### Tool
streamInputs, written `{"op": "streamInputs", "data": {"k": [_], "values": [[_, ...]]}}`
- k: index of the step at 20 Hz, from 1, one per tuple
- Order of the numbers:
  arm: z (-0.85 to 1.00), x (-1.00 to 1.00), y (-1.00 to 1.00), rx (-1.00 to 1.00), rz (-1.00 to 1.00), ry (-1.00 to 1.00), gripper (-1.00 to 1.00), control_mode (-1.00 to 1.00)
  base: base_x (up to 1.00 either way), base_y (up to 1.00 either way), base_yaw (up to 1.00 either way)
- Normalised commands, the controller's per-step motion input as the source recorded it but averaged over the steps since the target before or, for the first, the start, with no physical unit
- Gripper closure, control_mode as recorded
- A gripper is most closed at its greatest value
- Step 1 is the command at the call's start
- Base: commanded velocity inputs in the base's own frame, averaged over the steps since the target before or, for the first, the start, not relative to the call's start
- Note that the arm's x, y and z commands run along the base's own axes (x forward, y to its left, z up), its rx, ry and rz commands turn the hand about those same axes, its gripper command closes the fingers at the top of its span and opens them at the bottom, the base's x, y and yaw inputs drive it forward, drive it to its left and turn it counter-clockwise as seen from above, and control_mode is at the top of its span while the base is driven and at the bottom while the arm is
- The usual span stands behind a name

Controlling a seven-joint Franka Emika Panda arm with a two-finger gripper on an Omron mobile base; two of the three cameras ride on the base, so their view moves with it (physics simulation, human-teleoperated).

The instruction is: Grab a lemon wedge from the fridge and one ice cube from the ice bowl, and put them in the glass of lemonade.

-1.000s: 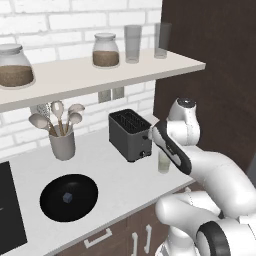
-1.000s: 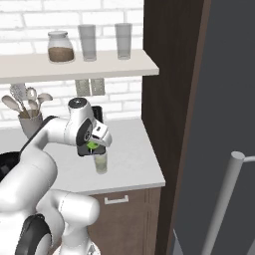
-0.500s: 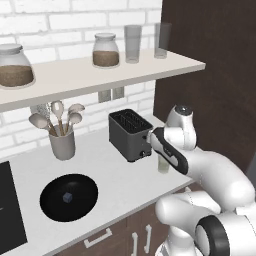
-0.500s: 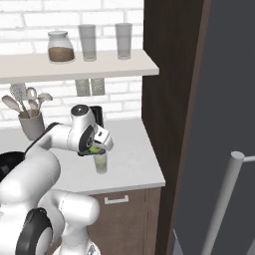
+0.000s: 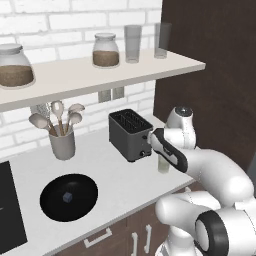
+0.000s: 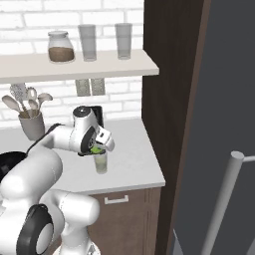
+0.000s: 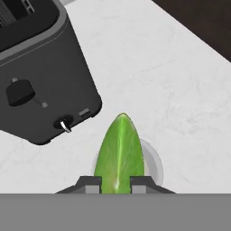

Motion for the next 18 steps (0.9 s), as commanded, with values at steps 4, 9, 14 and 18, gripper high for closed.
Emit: {"op": "streamInputs", "data": {"k": [4,9,14,18], "values": [[0.00,0.00,-0.02,0.00,0.00,0.00,1.00,-1.00,0.00,0.00,0.00],[-0.02,0.12,0.00,0.00,0.00,0.00,1.00,-1.00,0.00,0.00,0.00],[-0.15,0.09,-0.08,0.00,0.00,0.00,1.00,-1.00,0.00,0.00,0.00],[-0.10,0.00,-0.01,0.00,0.00,0.00,1.00,-1.00,0.00,0.00,0.00]]}}
